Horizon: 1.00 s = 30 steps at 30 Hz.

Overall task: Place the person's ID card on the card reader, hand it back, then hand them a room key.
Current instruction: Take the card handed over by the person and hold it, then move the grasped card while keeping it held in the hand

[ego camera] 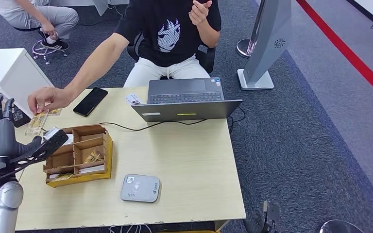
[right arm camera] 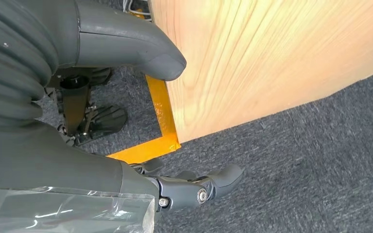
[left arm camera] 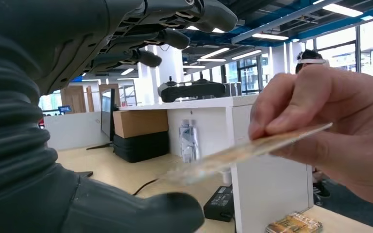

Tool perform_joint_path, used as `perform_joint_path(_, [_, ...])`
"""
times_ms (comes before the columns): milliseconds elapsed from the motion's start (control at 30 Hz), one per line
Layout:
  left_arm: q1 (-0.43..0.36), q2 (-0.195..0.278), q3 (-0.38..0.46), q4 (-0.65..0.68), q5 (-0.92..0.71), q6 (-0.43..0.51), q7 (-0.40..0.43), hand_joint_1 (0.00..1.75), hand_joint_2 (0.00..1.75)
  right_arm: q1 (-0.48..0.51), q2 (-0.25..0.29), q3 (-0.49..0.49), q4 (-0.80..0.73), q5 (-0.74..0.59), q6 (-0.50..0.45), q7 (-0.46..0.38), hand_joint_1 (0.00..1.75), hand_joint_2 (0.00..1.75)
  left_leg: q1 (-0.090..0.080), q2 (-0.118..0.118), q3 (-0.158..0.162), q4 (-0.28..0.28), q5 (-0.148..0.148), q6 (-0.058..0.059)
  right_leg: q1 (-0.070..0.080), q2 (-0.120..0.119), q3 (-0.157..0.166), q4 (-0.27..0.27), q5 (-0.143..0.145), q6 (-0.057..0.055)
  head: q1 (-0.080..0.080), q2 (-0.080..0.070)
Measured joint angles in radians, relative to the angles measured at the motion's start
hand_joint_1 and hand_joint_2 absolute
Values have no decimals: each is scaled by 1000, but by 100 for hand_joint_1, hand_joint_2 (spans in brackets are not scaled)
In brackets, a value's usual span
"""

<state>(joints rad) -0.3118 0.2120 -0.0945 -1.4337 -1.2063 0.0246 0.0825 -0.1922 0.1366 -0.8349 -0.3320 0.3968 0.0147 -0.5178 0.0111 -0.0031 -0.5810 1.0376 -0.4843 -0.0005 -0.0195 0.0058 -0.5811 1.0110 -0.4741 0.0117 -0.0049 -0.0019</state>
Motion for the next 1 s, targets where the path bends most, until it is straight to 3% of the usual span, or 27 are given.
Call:
perform_joint_path(33, [0,1,-3,3,-3,3,0,175,175,0,0,4,1,-1,-1,-1,0,175,0,0,0,0,0,0,0,0,0,0,0,0,0,0])
perform_joint_path(767, [22,2,-14,-2,4,65,-6,175,175,0,1,48,8,-22,-21,-9,0,175,0,0,-1,0,0,0,0,0,0,0,0,0,0,0])
perform_joint_path(1000, [66,-13,-18,-64,28,129,-74,175,175,1,1,54,8,-50,-28,-21,0,175,0,0,-1,0,0,0,0,0,0,0,0,0,0,0])
